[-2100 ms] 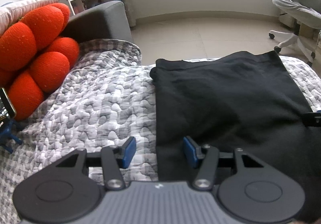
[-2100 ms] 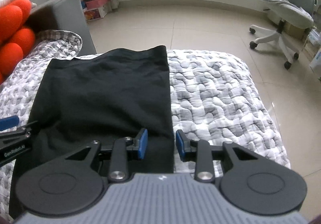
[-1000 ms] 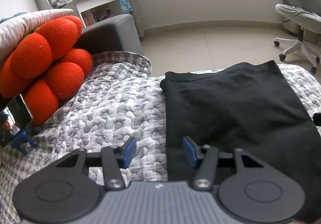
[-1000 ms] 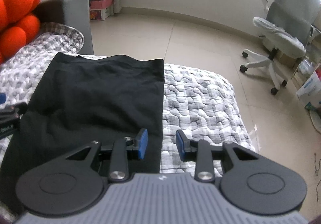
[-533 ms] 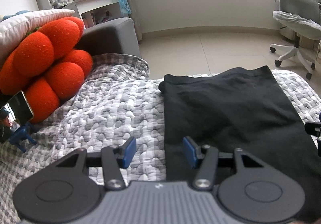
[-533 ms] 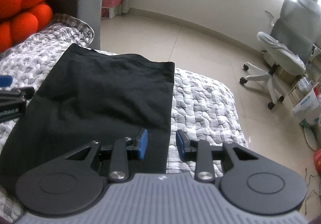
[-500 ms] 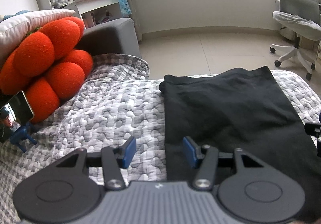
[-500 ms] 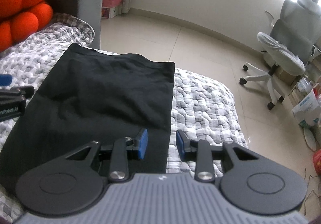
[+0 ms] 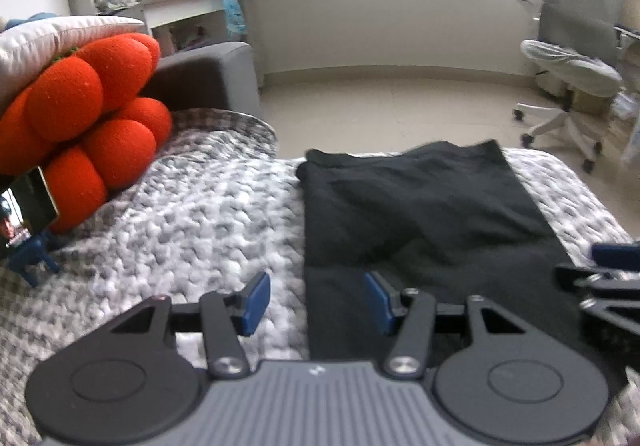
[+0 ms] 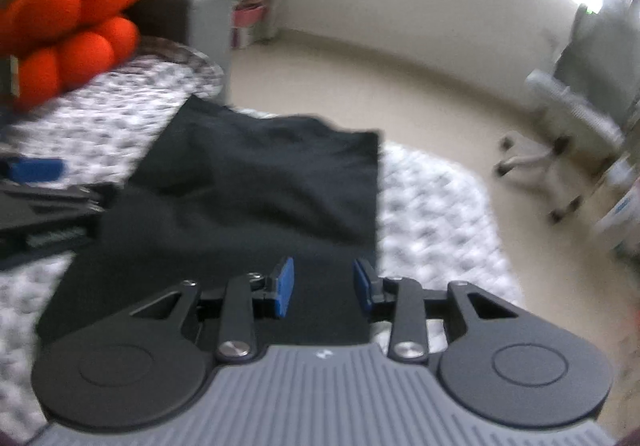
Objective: Fold clothes
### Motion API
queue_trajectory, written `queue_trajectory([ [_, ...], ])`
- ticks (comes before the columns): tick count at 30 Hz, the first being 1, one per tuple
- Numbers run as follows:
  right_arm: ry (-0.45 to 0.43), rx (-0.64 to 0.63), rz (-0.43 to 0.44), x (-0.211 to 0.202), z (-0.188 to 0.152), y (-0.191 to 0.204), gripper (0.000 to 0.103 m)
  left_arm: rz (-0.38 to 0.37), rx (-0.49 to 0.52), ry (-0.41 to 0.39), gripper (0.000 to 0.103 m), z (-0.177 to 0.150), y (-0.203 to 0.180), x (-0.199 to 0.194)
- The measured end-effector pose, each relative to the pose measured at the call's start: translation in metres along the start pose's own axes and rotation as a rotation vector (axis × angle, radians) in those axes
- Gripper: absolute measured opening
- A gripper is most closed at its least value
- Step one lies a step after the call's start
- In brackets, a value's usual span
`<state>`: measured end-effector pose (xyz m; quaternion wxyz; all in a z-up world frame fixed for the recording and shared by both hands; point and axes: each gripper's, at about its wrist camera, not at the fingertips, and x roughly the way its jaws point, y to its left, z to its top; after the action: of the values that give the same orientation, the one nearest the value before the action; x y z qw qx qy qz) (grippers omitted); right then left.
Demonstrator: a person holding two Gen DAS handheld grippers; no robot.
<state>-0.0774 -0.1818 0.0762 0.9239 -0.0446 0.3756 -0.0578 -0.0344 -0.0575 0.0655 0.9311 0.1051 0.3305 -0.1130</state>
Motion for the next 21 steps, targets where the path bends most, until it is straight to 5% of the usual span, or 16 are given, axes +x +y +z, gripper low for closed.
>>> queue_trajectory([
  [4,-0.012,-0.071,-0.01,-0.009,-0.012,0.009,0.037,-0.006,0.012,0.002,0.054,-0.012,0.004,-0.01],
  [10,0.058,0.115,0.114,-0.015,-0.022,-0.03,0.037,-0.04,-0.033,0.052,0.054,-0.023,0.026,-0.017],
  [21,0.19,0.452,0.311,-0.022,-0.058,-0.098,0.038,-0.25,-0.325,0.245,0.056,-0.034,0.094,-0.024],
])
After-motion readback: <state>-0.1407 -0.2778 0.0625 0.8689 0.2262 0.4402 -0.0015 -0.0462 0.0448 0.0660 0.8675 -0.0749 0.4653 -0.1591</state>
